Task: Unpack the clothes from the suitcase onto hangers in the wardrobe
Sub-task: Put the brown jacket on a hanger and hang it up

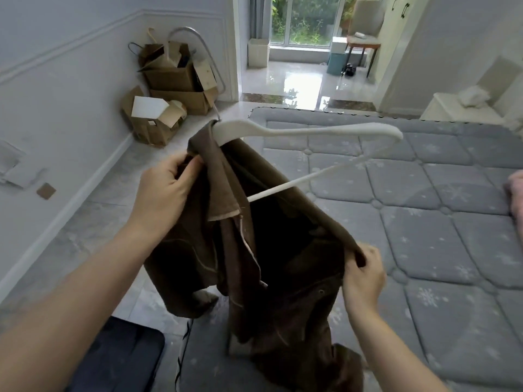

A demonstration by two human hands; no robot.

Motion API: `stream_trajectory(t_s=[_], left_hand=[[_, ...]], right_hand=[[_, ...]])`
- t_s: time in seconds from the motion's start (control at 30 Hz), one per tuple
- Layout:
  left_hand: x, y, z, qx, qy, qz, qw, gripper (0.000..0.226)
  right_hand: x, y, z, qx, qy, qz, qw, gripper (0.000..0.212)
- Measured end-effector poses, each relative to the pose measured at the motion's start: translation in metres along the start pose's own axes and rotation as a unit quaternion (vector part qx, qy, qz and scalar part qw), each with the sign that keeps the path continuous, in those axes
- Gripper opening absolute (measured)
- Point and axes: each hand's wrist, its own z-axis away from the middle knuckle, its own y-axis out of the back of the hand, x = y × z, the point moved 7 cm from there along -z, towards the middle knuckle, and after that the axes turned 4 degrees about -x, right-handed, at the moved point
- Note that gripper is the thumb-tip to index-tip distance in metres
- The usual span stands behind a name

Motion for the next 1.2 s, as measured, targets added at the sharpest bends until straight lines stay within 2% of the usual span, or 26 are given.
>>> stream_trajectory(t_s=[0.07, 0.2, 0.33, 0.47, 0.6, 0.67, 0.8, 0.93, 1.03, 1.13, 1.2], left_hand=[[-0.003, 0.005, -0.003, -0.002, -0.006, -0.009, 1.000, 0.036], [0.000, 0.009, -0.008, -0.027, -0.069, -0.053, 0.996, 0.028], [0.002, 0.010, -0.009, -0.047, -0.127, -0.095, 0.986, 0.043], [0.006, 0.007, 0.000, -0.050, -0.171, -0.199, 0.964, 0.047], [0.006, -0.003, 0.011, 0.001, -0.162, -0.279, 0.947, 0.053], [0.008, -0.008, 0.013, 0.016, -0.157, -0.284, 0.946, 0.051], [0.022, -0.028, 0.021, -0.016, -0.176, -0.250, 0.952, 0.049], [0.039, -0.062, 0.042, -0.035, -0.189, -0.287, 0.939, 0.046], [0.040, -0.074, 0.045, -0.020, -0.170, -0.308, 0.936, 0.048], [0.025, -0.053, 0.033, 0.021, -0.101, -0.250, 0.963, 0.052], [0.020, -0.032, 0.027, 0.061, -0.081, -0.208, 0.973, 0.047]], right_hand=[[-0.023, 0.025, -0.027, 0.023, 0.027, -0.019, 0.999, 0.013], [-0.071, 0.054, -0.069, 0.037, 0.046, -0.041, 0.997, 0.019], [-0.119, 0.070, -0.086, -0.030, 0.034, -0.051, 0.998, 0.025], [-0.161, 0.085, -0.082, -0.072, 0.020, -0.068, 0.995, 0.023], [-0.192, 0.092, -0.068, -0.120, 0.013, -0.116, 0.986, 0.026], [-0.199, 0.089, -0.062, -0.150, -0.004, -0.137, 0.979, 0.020], [-0.214, 0.077, -0.046, -0.202, -0.033, -0.196, 0.959, 0.022], [-0.229, 0.056, -0.023, -0.249, -0.027, -0.216, 0.944, 0.025], [-0.233, 0.048, -0.009, -0.283, -0.035, -0.236, 0.929, 0.025], [-0.222, 0.050, -0.010, -0.283, -0.045, -0.213, 0.934, 0.022], [-0.203, 0.051, -0.014, -0.278, -0.008, -0.082, 0.957, 0.016]])
